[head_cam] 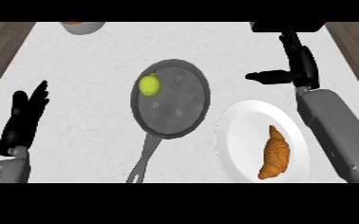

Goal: Pick the pear from the plate and place it in the pan

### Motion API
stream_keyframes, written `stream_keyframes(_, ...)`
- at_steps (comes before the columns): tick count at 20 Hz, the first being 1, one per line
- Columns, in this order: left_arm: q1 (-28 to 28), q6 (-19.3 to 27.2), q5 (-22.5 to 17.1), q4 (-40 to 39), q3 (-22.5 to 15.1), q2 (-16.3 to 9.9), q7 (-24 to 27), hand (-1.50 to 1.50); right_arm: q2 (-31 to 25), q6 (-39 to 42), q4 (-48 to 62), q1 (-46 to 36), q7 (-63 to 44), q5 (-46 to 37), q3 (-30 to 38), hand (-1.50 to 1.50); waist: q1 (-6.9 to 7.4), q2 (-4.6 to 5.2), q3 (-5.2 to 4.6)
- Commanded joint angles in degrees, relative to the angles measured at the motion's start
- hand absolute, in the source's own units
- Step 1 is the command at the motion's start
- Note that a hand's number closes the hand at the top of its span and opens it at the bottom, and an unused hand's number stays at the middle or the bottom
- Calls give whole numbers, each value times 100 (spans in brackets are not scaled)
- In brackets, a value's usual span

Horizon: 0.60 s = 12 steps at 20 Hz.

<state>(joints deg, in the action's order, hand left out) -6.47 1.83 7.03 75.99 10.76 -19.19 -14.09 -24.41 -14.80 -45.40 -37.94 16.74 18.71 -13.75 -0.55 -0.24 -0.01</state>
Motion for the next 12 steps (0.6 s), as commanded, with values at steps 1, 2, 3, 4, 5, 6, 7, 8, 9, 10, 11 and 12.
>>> stream_keyframes(1, -368, 107, 143, -463, -19, 89, 97, 0, -614, 690, -516, 461, -89, 34, 222, -150, -8, 18, -1)
stream_keyframes(2, 331, -123, -80, 58, 105, 1, 301, 0, -774, 756, -696, 838, 62, 137, 342, -150, 19, 2, 0)
stream_keyframes(3, 248, -131, -100, 308, 101, -67, -65, 0, -1218, 1271, -651, 939, 107, 317, 479, -150, -1, -8, 3)
stream_keyframes(4, -79, -78, -67, 106, 127, -70, -185, 0, -1291, 1280, -833, 972, 41, 256, 527, -150, -9, 5, 1)
stream_keyframes(5, -152, 49, 10, -241, 68, 125, 186, 0, -1283, 1386, -904, 1305, 355, 293, 608, -150, -28, 13, -1)
stream_keyframes(6, 67, 2, 50, 52, 2, 140, 140, 0, -1252, 1577, -648, 1194, 286, 198, 684, -150, 45, 20, 1)
stream_keyframes(7, -283, -3, 101, -593, 86, 56, 318, 0, -1455, 1620, -1124, 1291, 55, 297, 773, -150, -8, 18, -2)
stream_keyframes(8, -334, 105, 161, -480, 100, 53, 220, 0, -1561, 1743, -1055, 1372, 126, 244, 859, -150, 9, 19, -1)
stream_keyframes(9, -99, -83, 18, -195, 70, 109, 180, 0, -1506, 1971, -609, 1221, 371, 203, 1061, -150, 62, 25, 2)
stream_keyframes(10, 25, 54, 97, 90, -17, 221, -27, 0, -1682, 1885, -1421, 1666, 50, 299, 1059, -150, 23, 8, 0)
stream_keyframes(11, 50, -240, -19, 72, 100, -24, 29, 0, -1534, 2062, -562, 1602, 697, 100, 1144, -150, 70, 24, 3)
stream_keyframes(12, -127, -142, -9, -122, 161, 15, 140, 0, -1783, 2353, -460, 1295, 474, 128, 1283, -150, 72, 28, 2)
